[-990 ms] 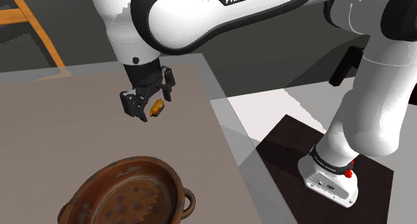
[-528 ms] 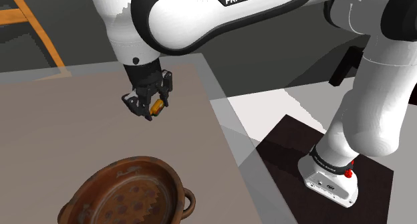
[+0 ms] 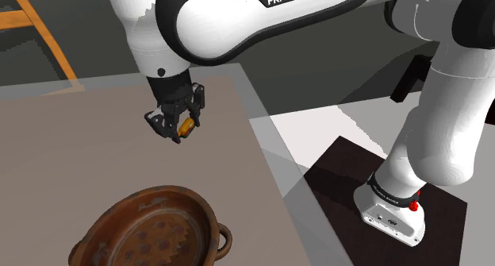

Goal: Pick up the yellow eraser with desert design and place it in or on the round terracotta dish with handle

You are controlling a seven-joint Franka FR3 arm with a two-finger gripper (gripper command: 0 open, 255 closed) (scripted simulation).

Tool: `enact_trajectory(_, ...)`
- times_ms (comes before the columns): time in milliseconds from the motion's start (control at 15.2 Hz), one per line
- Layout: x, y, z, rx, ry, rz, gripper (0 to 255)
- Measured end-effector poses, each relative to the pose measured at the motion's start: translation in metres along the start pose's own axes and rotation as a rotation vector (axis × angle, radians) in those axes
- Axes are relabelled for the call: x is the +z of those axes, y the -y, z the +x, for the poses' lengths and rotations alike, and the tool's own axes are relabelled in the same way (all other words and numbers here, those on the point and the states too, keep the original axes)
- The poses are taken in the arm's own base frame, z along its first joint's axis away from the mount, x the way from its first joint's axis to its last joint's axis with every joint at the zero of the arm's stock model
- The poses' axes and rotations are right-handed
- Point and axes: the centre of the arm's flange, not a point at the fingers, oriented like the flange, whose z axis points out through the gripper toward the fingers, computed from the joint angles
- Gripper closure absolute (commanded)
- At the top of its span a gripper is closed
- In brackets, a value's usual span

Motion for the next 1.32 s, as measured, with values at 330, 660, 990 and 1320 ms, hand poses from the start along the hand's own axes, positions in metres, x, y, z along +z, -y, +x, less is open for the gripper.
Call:
enact_trajectory(330,-0.016,-0.001,0.0,0.0,0.0,0.0,255)
enact_trajectory(660,-0.042,-0.002,-0.001,0.0,0.0,0.0,255)
enact_trajectory(990,-0.068,-0.004,0.0,0.0,0.0,0.0,255)
enact_trajectory(1320,-0.095,-0.004,0.0,0.0,-0.001,0.0,255)
